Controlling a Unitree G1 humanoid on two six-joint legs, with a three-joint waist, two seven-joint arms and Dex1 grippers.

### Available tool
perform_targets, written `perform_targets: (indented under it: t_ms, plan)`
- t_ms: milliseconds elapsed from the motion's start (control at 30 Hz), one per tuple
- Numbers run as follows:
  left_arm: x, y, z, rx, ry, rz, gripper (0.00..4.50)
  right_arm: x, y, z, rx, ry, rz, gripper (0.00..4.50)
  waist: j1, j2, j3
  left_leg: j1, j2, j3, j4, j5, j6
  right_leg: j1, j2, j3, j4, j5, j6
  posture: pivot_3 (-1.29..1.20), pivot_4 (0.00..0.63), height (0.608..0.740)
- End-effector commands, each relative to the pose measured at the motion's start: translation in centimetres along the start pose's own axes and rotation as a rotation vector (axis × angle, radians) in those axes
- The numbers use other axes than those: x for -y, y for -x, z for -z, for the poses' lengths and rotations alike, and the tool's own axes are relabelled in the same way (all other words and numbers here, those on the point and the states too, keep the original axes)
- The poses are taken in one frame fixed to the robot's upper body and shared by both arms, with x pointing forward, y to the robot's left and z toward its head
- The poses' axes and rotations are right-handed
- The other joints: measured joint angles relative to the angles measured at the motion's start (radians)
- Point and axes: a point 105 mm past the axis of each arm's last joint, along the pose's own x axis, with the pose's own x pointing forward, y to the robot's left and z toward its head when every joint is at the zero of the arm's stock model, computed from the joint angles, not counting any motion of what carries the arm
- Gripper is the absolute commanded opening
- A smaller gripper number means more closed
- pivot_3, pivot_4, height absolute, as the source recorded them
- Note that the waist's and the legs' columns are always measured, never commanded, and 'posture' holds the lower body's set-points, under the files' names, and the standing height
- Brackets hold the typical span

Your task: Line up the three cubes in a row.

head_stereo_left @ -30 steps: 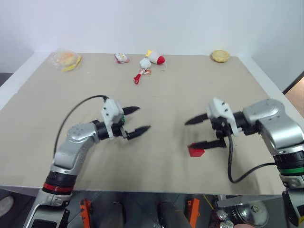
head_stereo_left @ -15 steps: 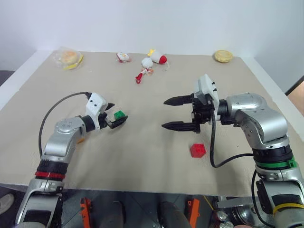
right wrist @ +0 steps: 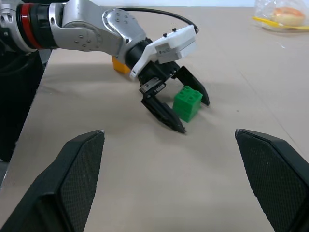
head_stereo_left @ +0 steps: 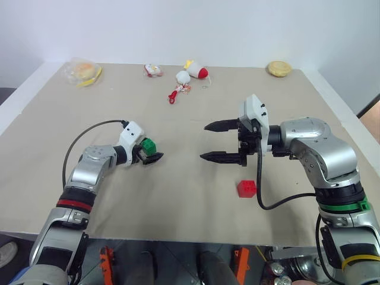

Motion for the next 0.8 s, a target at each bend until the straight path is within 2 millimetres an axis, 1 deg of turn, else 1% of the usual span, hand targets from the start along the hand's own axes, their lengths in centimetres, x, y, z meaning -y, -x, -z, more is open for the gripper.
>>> perform_targets:
  t_ms: [33,133,167,200,400,500,567,667,800]
  plan:
    - [-0.6,0.1,-1.4,0.019,-0.031,-0.015,2.99,-0.1,0.7,-1.1,0.021,0.045,0.021,4.5,0.0,0.0,0.0,0.0,0.0,0.0,0.0,0.0,0.0,0.0,0.0,0.0,0.001,0.0,0.0,0.0,0.15,0.737]
    - [-0.5,0.1,-1.3,0.011,-0.039,-0.012,2.01,0.0,0.8,-1.1,0.02,0.046,0.025,4.5,0.0,0.0,0.0,0.0,0.0,0.0,0.0,0.0,0.0,0.0,0.0,0.0,0.002,0.0,0.0,0.0,0.15,0.737]
    - [-0.6,0.1,-1.3,0.01,-0.039,-0.012,1.57,0.1,0.8,-1.1,0.021,0.046,0.027,4.5,0.0,0.0,0.0,0.0,0.0,0.0,0.001,0.0,0.0,0.0,0.0,0.0,0.002,0.0,0.0,0.0,0.15,0.737]
    - [-0.6,0.1,-1.2,0.009,-0.039,-0.013,1.36,0.1,0.8,-1.2,0.021,0.046,0.029,4.5,0.0,0.0,0.0,0.0,0.0,0.0,0.001,0.0,0.0,0.0,0.0,0.0,0.002,0.0,0.0,0.0,0.15,0.737]
    - [-0.3,0.2,-1.2,0.011,-0.06,0.007,1.39,0.5,1.1,-1.2,0.033,0.039,0.044,4.5,0.0,0.0,0.0,0.0,0.0,0.0,0.001,0.0,0.0,0.0,0.0,0.0,0.002,0.0,0.0,0.0,0.15,0.737]
    - [3.7,0.3,-3.4,0.111,-0.12,0.23,1.39,-0.1,2.2,-1.4,0.061,0.019,0.045,4.5,0.0,0.0,0.0,0.0,0.0,0.0,0.001,0.0,0.0,-0.001,0.0,0.0,0.002,0.0,0.0,0.0,0.15,0.737]
    - [6.3,0.6,-4.4,0.148,-0.137,0.355,1.39,-1.0,3.1,-1.5,0.085,-0.006,0.027,4.5,0.005,0.0,0.0,-0.001,0.0,0.0,0.0,0.0,0.0,0.0,-0.001,0.0,0.002,-0.001,-0.002,0.0,0.15,0.737]
    - [9.6,0.8,-4.8,0.156,-0.168,0.502,1.39,-2.5,4.4,-1.0,0.082,-0.041,-0.009,4.5,0.004,0.0,0.0,-0.002,-0.001,0.0,0.001,-0.001,-0.001,-0.001,-0.001,0.0,0.002,-0.001,-0.002,0.0,0.15,0.737]
    - [12.5,0.4,-4.5,0.132,-0.205,0.61,1.39,-3.7,5.7,0.5,0.066,-0.048,0.006,4.5,0.0,-0.001,0.0,0.0,-0.001,-0.001,0.001,-0.001,-0.001,0.0,-0.001,0.0,0.002,-0.003,0.001,0.0,0.15,0.737]
